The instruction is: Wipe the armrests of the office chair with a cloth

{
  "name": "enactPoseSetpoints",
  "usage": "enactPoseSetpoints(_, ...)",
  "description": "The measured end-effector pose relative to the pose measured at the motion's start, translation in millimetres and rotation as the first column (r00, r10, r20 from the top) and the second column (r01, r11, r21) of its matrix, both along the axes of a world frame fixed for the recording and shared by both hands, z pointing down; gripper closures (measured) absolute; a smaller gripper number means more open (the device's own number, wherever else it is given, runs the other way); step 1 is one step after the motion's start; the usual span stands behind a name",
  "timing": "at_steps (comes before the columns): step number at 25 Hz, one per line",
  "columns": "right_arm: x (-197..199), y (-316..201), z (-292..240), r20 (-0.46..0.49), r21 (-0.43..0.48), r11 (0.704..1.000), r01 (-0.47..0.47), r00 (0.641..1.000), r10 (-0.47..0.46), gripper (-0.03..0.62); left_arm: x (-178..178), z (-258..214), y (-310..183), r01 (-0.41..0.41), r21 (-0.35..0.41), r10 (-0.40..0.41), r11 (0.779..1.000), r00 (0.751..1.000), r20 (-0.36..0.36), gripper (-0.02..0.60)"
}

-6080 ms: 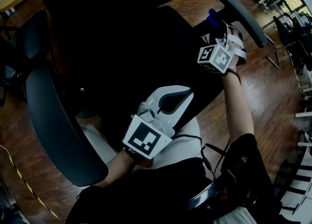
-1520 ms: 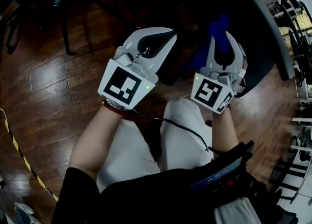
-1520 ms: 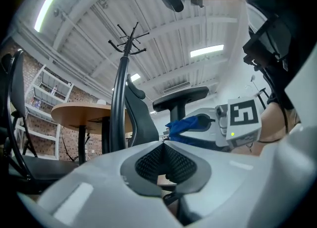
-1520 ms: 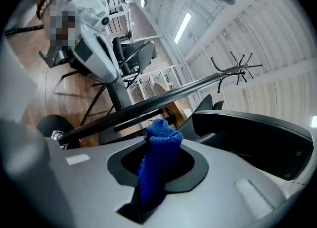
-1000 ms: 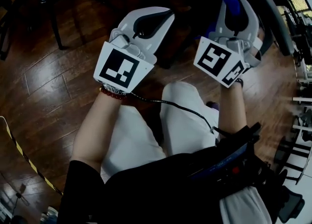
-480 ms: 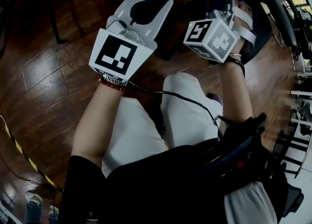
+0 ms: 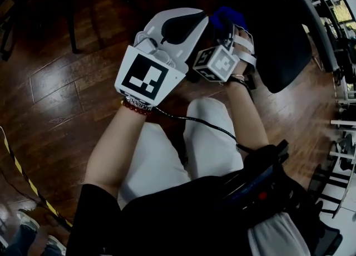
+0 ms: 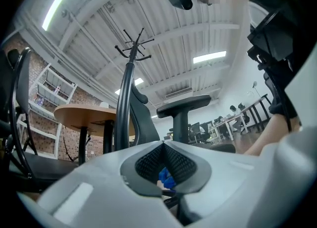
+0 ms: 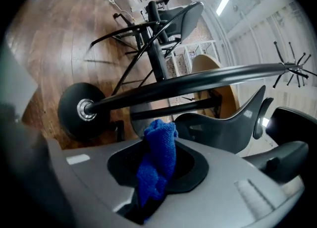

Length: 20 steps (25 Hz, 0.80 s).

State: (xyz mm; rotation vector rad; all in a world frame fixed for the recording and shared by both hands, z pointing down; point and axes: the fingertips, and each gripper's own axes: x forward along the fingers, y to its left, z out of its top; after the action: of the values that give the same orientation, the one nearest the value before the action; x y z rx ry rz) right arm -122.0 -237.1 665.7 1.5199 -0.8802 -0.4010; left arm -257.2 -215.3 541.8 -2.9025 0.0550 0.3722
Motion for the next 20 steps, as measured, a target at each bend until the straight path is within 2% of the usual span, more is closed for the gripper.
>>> enactPoseSetpoints(3, 2, -5, 28, 0.026, -0.050, 0.999, -0.011, 1.000, 0.013, 0.522, -1, 0, 2, -0.007, 0.001, 0.007, 1.000, 1.000, 0.005, 0.577)
enactPoseSetpoints(6, 1, -5, 17, 0.036, 0.040, 0.999, -0.002, 0.999, 0.001, 0.522, -3, 1, 0, -0.010, -0.003, 0.010, 1.000, 1.000, 0.001, 0.577)
enactPoseSetpoints(9, -2, 3, -30, -0.008, 0.196, 0.980, 0.019, 1.000, -0.018, 0.522, -1, 7, -3, -0.010, 0.002, 0.010, 1.000, 1.000, 0.018, 0.577)
enactPoseSetpoints(13, -6, 28, -118, -0.090, 0.364, 0.930, 0.049, 0.996, -0.017, 0.522, 1, 11, -6, -0.008, -0.011, 0.008, 1.000, 1.000, 0.022, 0.577)
enactPoseSetpoints(16, -21, 44, -163, -0.138, 0.419, 0.904, 0.081, 0.990, -0.025, 0.516, -1, 11, -10, 0.001, -0.021, -0.001, 1.000, 1.000, 0.016, 0.577)
enactPoseSetpoints(18, -26, 60, -189, -0.199, 0.462, 0.881, 0.098, 0.980, -0.005, 0.520, 0, 11, -10, -0.005, -0.015, 0.005, 1.000, 1.000, 0.014, 0.577)
enactPoseSetpoints(20, -23, 74, -205, -0.217, 0.488, 0.867, 0.099, 0.976, 0.011, 0.519, 0, 11, -11, -0.010, -0.012, 0.010, 1.000, 1.000, 0.007, 0.577)
